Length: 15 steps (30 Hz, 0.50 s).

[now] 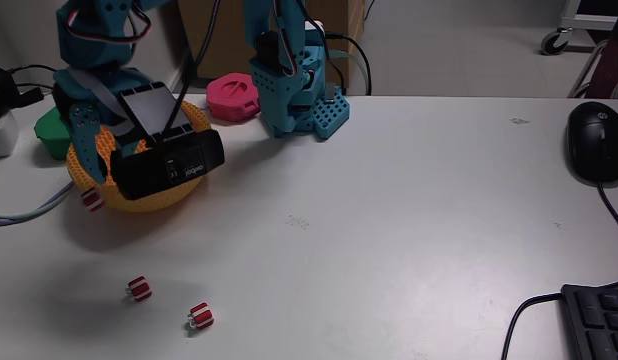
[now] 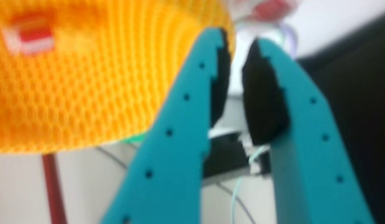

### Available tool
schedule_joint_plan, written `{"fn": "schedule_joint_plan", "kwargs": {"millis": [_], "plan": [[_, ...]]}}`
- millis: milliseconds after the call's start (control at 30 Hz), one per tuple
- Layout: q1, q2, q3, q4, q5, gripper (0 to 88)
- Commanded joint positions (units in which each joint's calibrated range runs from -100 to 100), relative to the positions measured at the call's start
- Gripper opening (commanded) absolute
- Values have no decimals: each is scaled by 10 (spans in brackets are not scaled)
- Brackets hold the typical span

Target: Place cube pieces into the yellow basket

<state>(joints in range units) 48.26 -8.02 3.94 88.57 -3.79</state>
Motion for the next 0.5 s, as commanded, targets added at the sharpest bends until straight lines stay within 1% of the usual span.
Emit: {"fn": "schedule_joint_plan", "kwargs": {"millis": [0,100,200,333,367,400,433,467], "plan": [[37,-65,-30,30,9,0],[78,-98,8,62,17,0],[117,-122,94,62,27,0],[155,-125,148,74,37,0],[156,-124,158,74,41,24],[156,-124,165,75,45,92],[155,-124,168,76,52,195],[151,-127,165,77,60,266]]}}
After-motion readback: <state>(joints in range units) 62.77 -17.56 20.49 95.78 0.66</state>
